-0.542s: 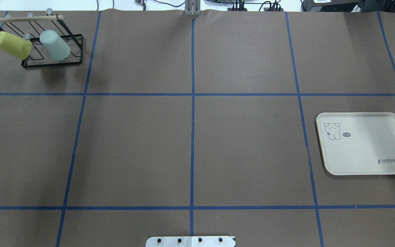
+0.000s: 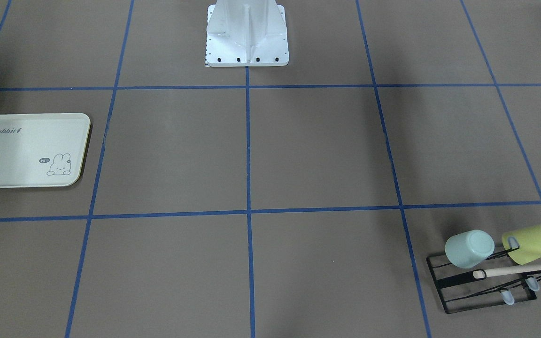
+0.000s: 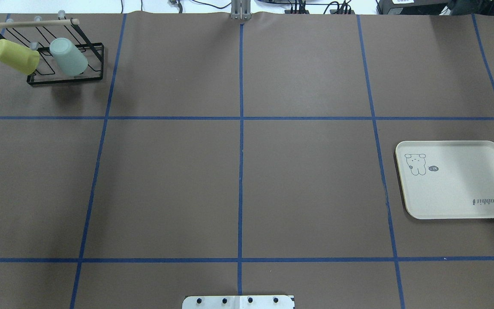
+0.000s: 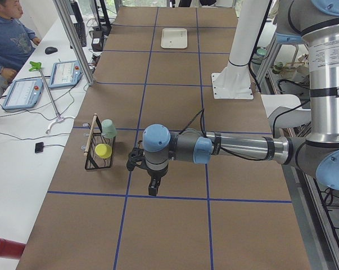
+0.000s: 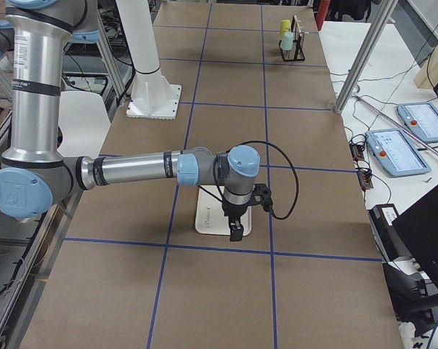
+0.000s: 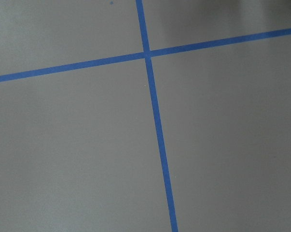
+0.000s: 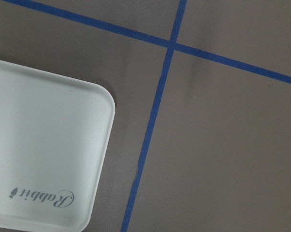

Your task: Left arm grabs green cup and hands to right arm on tray

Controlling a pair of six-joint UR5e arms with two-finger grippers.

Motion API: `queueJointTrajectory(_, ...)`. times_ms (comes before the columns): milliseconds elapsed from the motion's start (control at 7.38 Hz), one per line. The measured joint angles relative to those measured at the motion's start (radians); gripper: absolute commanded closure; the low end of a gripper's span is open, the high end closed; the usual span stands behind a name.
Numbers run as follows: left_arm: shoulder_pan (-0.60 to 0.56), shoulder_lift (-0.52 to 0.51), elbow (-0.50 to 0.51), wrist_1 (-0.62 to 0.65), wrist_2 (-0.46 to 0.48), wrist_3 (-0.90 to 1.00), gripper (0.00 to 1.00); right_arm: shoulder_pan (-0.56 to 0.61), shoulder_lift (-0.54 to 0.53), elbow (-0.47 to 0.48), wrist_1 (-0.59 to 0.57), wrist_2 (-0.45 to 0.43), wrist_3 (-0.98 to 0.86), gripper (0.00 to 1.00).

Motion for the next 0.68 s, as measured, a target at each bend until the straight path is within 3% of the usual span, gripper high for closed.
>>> queueJointTrajectory(271, 0.001, -0.003, -0.002, -0.026, -0.004, -0.001, 0.0, 0.0, 0.014, 0.022, 0.001, -0.002, 0.0, 0.0)
queueJointTrajectory(678, 0.001, -0.117, 0.075, -0.257, 0.014, -0.005, 0.0, 0.0, 0.161, 0.047, 0.005, -0.009, 0.004, 0.0)
